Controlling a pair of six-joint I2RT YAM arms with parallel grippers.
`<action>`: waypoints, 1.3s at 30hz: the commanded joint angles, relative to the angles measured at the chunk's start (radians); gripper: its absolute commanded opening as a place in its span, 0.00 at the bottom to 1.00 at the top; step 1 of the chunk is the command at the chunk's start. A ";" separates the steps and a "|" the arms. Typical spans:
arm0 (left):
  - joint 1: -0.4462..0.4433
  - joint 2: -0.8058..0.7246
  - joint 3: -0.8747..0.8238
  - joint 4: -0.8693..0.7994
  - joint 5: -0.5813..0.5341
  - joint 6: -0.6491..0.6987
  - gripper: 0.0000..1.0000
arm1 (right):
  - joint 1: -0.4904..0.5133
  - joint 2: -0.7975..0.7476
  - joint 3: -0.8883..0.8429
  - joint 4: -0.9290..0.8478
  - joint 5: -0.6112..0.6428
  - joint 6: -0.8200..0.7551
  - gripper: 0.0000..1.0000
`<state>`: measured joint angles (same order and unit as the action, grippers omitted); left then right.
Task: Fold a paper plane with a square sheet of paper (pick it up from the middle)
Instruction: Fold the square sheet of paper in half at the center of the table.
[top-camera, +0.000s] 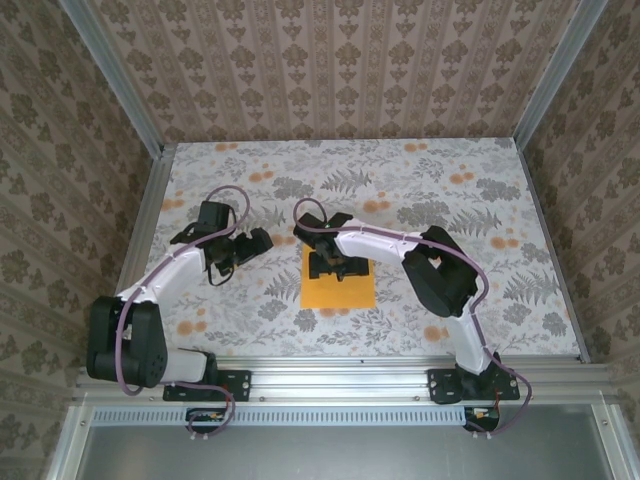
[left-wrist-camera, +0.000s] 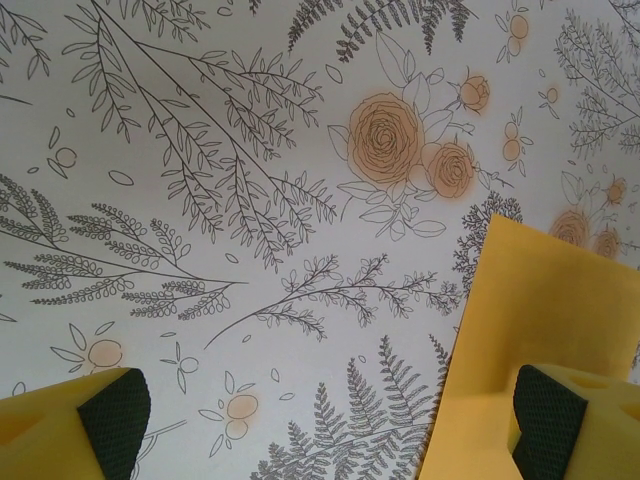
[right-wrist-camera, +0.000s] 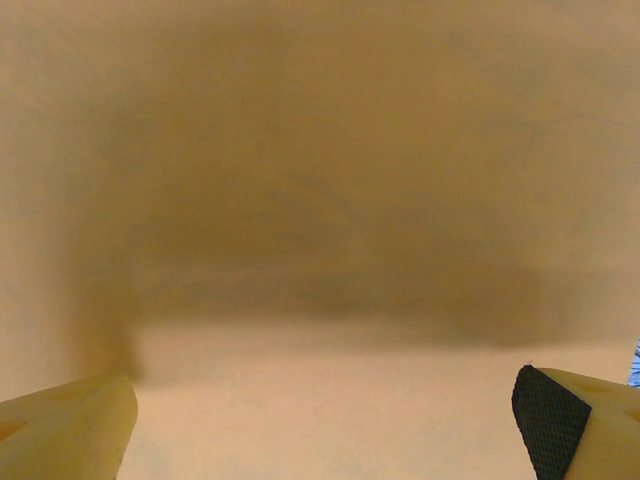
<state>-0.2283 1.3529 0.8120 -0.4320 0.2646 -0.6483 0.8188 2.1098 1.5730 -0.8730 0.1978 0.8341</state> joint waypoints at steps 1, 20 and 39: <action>0.004 0.009 -0.011 0.003 -0.010 -0.009 0.97 | 0.008 0.033 0.020 -0.043 -0.033 -0.003 1.00; 0.004 0.000 0.001 -0.018 -0.021 -0.011 0.97 | -0.007 0.097 -0.141 0.009 -0.134 0.028 0.89; -0.001 -0.011 -0.026 0.014 0.031 -0.045 0.97 | -0.030 -0.140 -0.221 0.317 -0.228 -0.032 0.41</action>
<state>-0.2279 1.3537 0.8051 -0.4240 0.2676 -0.6678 0.7940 2.0167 1.3991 -0.6746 0.0708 0.8185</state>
